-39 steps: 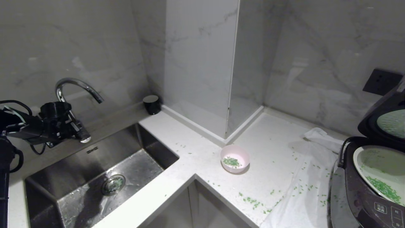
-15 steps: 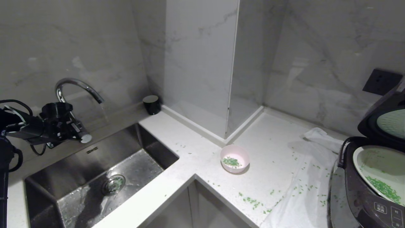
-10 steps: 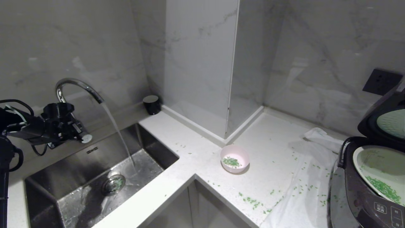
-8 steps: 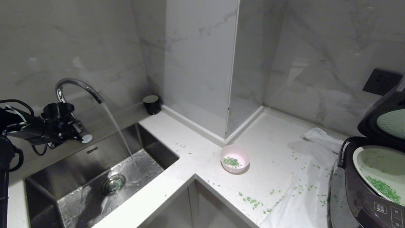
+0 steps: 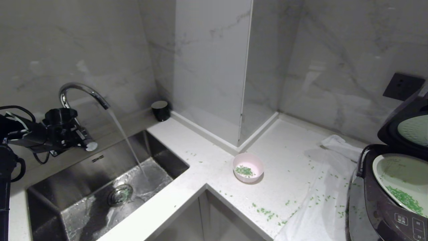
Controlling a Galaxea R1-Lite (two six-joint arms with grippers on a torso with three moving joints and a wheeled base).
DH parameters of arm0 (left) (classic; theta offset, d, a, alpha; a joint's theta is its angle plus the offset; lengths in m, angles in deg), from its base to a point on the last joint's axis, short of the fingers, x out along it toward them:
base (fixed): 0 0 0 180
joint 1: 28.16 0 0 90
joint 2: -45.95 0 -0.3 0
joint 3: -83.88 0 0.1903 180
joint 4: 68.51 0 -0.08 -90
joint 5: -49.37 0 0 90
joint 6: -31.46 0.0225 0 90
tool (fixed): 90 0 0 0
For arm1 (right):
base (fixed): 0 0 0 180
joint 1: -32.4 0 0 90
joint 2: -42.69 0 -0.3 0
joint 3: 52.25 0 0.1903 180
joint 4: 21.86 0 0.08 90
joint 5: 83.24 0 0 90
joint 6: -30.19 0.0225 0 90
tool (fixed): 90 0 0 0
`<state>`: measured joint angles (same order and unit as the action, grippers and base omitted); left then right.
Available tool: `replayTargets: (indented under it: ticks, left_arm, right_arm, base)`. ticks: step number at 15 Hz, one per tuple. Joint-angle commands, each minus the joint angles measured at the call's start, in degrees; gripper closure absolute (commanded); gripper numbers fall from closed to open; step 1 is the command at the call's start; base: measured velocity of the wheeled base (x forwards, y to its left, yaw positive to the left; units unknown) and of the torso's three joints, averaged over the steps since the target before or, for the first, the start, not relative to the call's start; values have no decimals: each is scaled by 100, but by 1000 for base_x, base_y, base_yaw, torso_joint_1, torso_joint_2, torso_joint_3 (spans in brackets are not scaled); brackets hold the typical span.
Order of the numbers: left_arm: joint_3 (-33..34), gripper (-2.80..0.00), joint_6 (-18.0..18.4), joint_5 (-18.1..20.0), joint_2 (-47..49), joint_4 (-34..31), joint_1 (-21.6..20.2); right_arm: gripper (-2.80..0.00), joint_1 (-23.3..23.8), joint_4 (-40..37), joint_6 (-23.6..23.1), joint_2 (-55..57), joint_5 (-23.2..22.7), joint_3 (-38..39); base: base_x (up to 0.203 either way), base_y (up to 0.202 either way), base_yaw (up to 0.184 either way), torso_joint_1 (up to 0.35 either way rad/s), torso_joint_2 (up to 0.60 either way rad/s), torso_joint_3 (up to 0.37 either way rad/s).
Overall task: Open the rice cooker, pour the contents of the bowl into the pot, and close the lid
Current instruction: Turn on the tap
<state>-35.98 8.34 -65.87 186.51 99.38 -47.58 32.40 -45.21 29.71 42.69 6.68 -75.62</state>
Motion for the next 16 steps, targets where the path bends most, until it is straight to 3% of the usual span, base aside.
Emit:
replayTargets:
  ticks: [1, 16]
  left_arm:
    - [-19, 0, -18, -15, 24, 16, 0]
    - [-80, 0, -35, -15, 24, 16, 17]
  right_arm:
    - [0, 0, -2, -4, 0, -1, 18]
    - [0, 0, -2, -1, -9, -1, 18]
  base:
    - [0, 0, 0, 0, 0, 0]
    - [0, 0, 0, 0, 0, 0]
